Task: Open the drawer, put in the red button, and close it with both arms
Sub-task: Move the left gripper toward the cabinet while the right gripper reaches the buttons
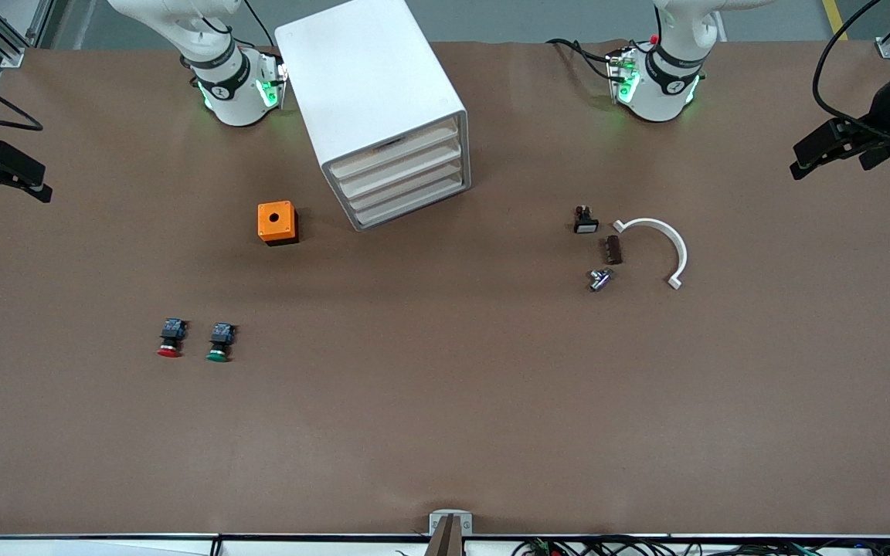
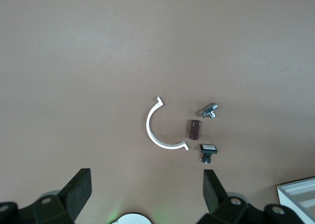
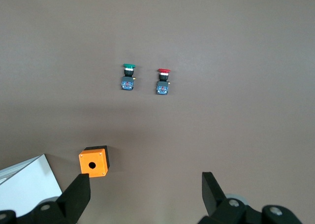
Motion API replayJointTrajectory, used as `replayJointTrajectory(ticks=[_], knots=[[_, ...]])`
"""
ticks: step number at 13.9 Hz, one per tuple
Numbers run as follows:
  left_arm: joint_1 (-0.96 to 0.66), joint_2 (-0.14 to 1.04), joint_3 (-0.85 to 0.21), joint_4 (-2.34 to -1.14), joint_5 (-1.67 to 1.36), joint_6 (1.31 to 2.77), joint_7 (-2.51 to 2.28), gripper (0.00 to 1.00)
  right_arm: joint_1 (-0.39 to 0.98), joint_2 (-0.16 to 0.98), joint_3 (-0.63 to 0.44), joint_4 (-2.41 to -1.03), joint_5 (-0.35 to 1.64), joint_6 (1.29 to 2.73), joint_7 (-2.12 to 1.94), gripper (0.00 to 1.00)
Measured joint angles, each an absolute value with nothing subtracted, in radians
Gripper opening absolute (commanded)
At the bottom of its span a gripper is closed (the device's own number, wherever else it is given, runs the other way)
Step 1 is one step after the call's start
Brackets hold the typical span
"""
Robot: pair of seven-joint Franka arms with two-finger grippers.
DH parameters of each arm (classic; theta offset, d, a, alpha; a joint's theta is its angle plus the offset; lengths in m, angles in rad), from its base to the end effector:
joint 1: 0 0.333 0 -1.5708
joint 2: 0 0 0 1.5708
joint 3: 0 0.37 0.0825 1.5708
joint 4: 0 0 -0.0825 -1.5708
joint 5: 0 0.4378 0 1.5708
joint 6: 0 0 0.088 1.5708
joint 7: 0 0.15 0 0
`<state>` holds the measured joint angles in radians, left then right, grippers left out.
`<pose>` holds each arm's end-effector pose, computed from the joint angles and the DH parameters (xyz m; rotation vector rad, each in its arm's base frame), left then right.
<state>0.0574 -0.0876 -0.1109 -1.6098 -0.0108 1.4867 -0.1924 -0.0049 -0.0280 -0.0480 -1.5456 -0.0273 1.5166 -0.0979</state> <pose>0.5648 -0.0349 0.6591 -3.1302 -0.2176 0.0563 0.5917 -0.0360 0.6608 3.1151 0.0678 -0.0046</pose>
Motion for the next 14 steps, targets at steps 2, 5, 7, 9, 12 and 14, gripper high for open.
replayJointTrajectory(ticks=[2, 5, 7, 9, 12, 14], knots=[[0.057, -0.081, -0.111, -1.608, -0.011, 1.487, -0.192, 1.00, -0.005, -0.028, -0.048, -1.538, -0.027, 1.517, -0.098, 1.00], [0.057, -0.065, -0.111, -1.604, -0.011, 1.487, -0.192, 1.00, -0.005, -0.028, -0.048, -1.536, -0.027, 1.517, -0.098, 1.00], [0.056, -0.023, -0.111, -1.589, -0.011, 1.485, -0.192, 1.00, -0.005, -0.028, -0.048, -1.536, -0.027, 1.517, -0.098, 1.00], [0.044, 0.056, -0.115, -1.570, -0.011, 1.484, -0.192, 1.00, -0.005, -0.027, -0.047, -1.535, -0.027, 1.517, -0.098, 1.00], [-0.001, 0.195, -0.119, -1.554, -0.011, 1.485, -0.197, 1.00, -0.005, -0.009, -0.046, -1.536, -0.027, 1.515, -0.098, 1.00], [-0.033, 0.290, -0.121, -1.534, -0.012, 1.486, -0.242, 1.00, -0.005, 0.039, -0.047, -1.541, -0.027, 1.515, -0.098, 1.00]])
